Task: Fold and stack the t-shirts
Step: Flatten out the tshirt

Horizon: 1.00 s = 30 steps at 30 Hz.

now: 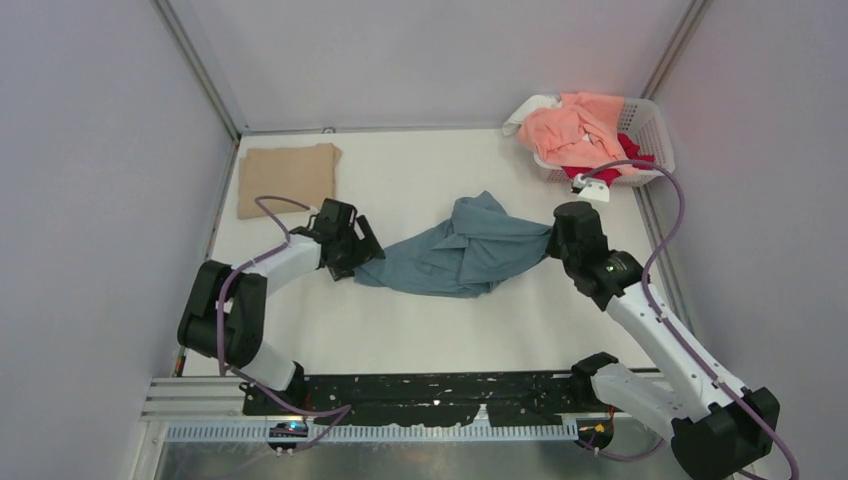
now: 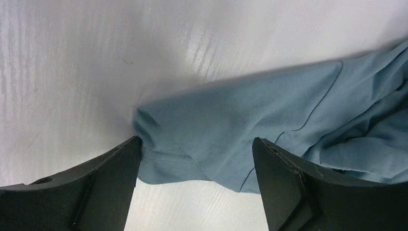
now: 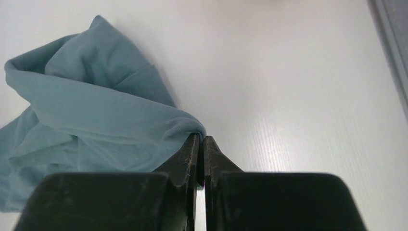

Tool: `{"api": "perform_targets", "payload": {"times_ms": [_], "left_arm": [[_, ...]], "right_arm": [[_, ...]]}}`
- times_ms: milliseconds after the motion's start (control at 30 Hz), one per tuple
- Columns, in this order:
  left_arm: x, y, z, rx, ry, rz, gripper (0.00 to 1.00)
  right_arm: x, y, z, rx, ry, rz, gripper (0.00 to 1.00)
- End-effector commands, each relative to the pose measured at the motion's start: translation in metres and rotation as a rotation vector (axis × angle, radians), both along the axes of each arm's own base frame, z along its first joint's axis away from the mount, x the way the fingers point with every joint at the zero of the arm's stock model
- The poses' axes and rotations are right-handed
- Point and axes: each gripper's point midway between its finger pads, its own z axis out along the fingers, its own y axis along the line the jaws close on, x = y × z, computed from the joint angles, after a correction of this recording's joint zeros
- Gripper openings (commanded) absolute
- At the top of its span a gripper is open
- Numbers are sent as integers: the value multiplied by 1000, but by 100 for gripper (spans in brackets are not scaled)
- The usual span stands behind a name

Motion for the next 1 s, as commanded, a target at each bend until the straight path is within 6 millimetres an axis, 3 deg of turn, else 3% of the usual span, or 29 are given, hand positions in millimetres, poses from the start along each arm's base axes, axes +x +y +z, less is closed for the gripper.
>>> {"api": "perform_targets", "payload": {"times_ms": [0,100,200,300,400,433,533,700,800,967], "left_arm": [[7,-4,-1,95,11,-29,83],[6,-11,-6,105,37,-50,65],[4,-14,-10,111,50,-58,41],[5,-9,-8,132,43,-47,2],[13,1,6,190,-14,-36,0],[18,6,15,214,-46,-22,0],[35,23,58,289,-184,19,0],[46,55,153,393,-422,104,0],[39,78,211,439,-570,177,0],[6,111,305,460,-792,264,0]], "right_arm": [[-3,-35,27,-23,-79,-113,7],[-5,-43,27,-17,-78,-130,7],[-4,-44,24,-11,-65,-131,7],[-1,-48,22,-15,-57,-148,7],[4,-55,26,-26,-68,-190,6],[8,-59,36,-24,-93,-210,6],[16,-72,64,-42,-161,-279,6],[23,-91,150,-55,-359,-347,6],[14,-104,203,-75,-480,-392,6],[-14,-118,265,-90,-624,-420,6]]}}
